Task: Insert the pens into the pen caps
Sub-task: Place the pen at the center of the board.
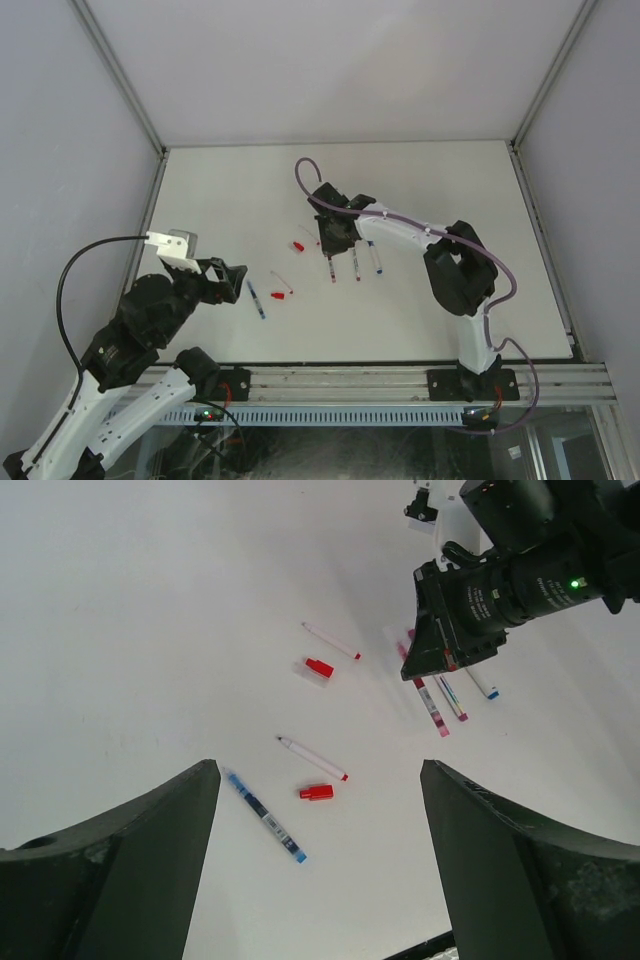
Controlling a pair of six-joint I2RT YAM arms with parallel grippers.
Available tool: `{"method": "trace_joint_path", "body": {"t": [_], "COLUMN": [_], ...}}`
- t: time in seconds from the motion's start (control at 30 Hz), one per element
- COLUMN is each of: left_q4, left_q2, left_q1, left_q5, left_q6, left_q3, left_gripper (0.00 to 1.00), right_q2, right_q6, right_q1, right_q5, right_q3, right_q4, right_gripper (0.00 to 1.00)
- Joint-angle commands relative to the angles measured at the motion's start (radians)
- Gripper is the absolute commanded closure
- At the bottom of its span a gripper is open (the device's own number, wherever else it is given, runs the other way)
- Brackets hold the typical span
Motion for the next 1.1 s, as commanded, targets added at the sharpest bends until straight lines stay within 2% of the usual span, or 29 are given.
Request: {"method": "trace_joint_path", "body": {"t": [0.0, 0.3, 0.63, 1.07], "left_q4": [0.027, 0.03, 0.036, 0.037], "left_q2": [-0.002, 0.004, -0.001, -0.005], "left_q1": [0.005, 0.005, 0.005, 0.005], "left_q5": [-0.012, -0.014, -0.013, -0.015], "left_q6": [0.023, 0.022, 0.023, 0.023], "left_q3": [-0.019, -0.022, -0.027, -0.028], "left_gripper": [0.13, 0.13, 0.12, 0.12], "right_q2": [0.041, 0.1, 0.152, 0.188], "right_q6": [0.018, 0.024, 0.03, 0.045], "right_q1": [-0.025, -0.057, -0.063, -0.072], "right_q5": [0.02, 0.022, 0.012, 0.022], "right_q3": [0.077, 0.082, 0.11, 0.118], "right_q4": [-0.04, -0.059, -0.06, -0.053], "right_gripper": [1.0, 0.99, 0.86, 0.79]}}
